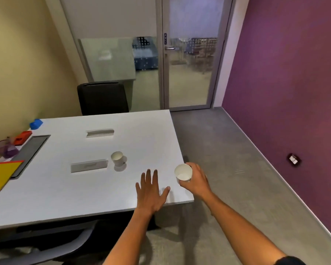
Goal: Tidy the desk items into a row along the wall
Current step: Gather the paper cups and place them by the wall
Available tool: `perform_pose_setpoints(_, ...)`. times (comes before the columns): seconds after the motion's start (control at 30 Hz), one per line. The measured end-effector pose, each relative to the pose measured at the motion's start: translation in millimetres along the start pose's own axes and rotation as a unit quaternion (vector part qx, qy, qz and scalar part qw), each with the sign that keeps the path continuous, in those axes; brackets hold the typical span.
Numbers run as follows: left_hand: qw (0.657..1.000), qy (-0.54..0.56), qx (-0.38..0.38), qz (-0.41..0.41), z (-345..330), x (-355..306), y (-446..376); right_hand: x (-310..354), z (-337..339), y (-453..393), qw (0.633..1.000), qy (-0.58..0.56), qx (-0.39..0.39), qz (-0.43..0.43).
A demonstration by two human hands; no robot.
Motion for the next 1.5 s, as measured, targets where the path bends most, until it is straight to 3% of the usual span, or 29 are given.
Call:
perform_pose_setpoints(0.43, 0.996, -0.02, 0.016, -0.088, -96, -175, -139, -150, 135, -124, 0.995, 0.017, -0.083, -0.06)
perform_pose_setpoints(0.87, 0.995, 0.017, 0.019, -0.093, -140, -272, -340, -222, 164, -329, 0.993, 0.026, -0.079, -0.083)
perform_pose_setpoints(1.2, 0.999, 0.013, -0.008, 0.03, -161, -264, -480, -242, 120, -520, 1.0, 0.017, 0.005, -0.023)
perform_pose_setpoints(1.5, 0.981, 0.014, -0.056, 0.188, -141, -221, -552, -183, 57, -649, 0.99, -0.001, 0.116, 0.081)
Point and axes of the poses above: each hand's wrist, its own y-axis away from the middle knuckle, its own z-axis out of the back of the hand, x = y × z, the point moved 10 cm from there along -y, towards the middle knuckle, and after that the axes turned 6 degrees about -x, right-handed, at the moved point
